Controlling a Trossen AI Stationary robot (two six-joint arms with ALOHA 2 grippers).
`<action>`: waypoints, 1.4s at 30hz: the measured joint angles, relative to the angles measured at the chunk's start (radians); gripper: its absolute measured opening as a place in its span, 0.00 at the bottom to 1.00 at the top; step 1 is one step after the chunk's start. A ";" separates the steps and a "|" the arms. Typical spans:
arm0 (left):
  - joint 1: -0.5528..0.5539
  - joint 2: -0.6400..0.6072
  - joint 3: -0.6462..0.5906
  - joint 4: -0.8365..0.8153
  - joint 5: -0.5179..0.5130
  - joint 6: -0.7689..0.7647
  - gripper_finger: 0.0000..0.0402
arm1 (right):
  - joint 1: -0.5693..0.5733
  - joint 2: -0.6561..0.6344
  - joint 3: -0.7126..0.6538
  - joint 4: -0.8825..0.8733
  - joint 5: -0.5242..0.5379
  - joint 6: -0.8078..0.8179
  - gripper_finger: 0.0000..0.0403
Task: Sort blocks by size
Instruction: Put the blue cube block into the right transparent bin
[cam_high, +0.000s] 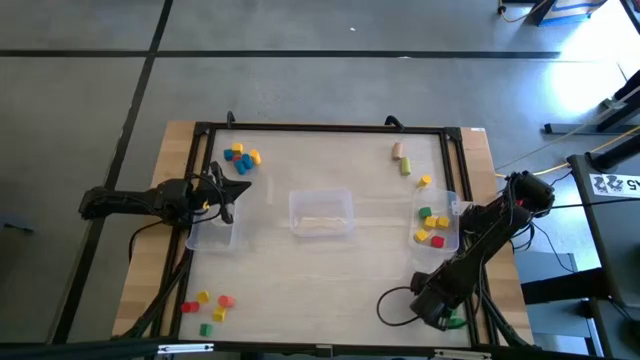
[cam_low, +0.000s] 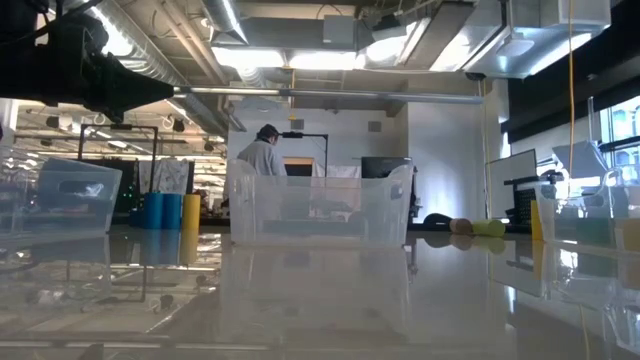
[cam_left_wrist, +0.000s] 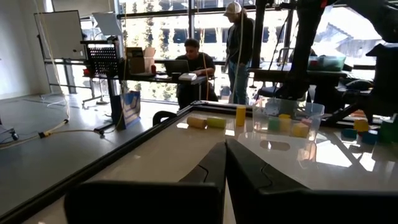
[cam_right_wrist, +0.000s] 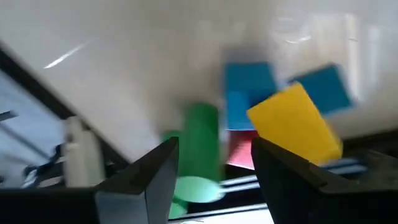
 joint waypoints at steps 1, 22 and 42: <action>0.000 0.000 0.000 0.000 0.000 0.000 0.01 | 0.000 0.000 0.000 -0.028 0.007 0.000 0.51; 0.000 0.000 0.000 0.000 0.000 -0.001 0.01 | 0.000 0.030 0.000 -0.021 0.133 -0.130 0.51; 0.000 0.000 0.000 0.000 0.000 -0.010 0.01 | 0.000 0.147 0.000 -0.005 0.103 -0.158 0.51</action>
